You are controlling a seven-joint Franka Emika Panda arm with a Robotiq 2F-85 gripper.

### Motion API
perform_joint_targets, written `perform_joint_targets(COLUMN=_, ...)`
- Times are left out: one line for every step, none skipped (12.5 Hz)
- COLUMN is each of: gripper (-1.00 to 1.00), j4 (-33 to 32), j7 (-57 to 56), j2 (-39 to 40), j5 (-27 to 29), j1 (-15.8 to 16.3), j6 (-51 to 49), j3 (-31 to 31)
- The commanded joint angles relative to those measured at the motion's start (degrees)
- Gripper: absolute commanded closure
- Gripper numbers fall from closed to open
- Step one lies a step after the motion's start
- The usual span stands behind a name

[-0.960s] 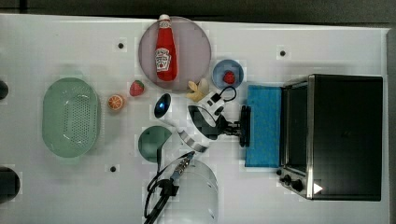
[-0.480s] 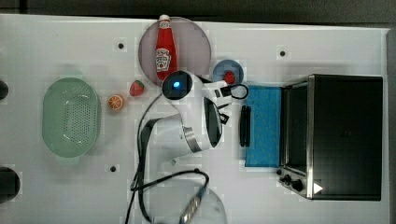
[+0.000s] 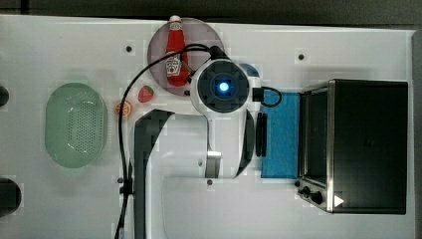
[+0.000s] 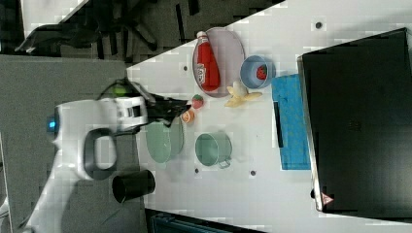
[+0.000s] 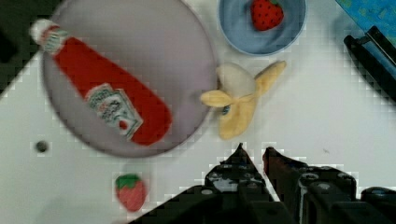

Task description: Flap open oven.

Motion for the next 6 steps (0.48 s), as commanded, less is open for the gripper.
perform_joint_targets(gripper=0.65, j4=4.94, j7=4.15, j2=-3.7, j5=1.16, j1=-0.62, j6=-9.27, j3=-1.23)
perform_joint_targets(gripper=0.65, j4=6.93, j7=5.26, j2=-5.2, j5=1.08, j1=-0.65, j6=-14.4, j3=-1.28)
perform_joint_targets(gripper=0.65, j4=9.24, j7=7.02, j2=-6.46, j5=0.56, j1=-0.73, j6=-18.15, j3=-1.41)
perform_joint_targets(gripper=0.65, j4=11.35, j7=9.11, j2=-7.35, j5=-0.74, j1=-0.78, j6=-22.03, j3=-1.53)
perform_joint_targets(gripper=0.65, j4=13.14, j7=10.19, j2=-8.08, j5=-2.49, j1=-0.76, j6=-26.7, j3=-1.49)
perform_joint_targets(gripper=0.65, j4=14.71, j7=10.21, j2=-8.61, j5=-3.97, j1=-0.74, j6=-30.15, j3=-1.28)
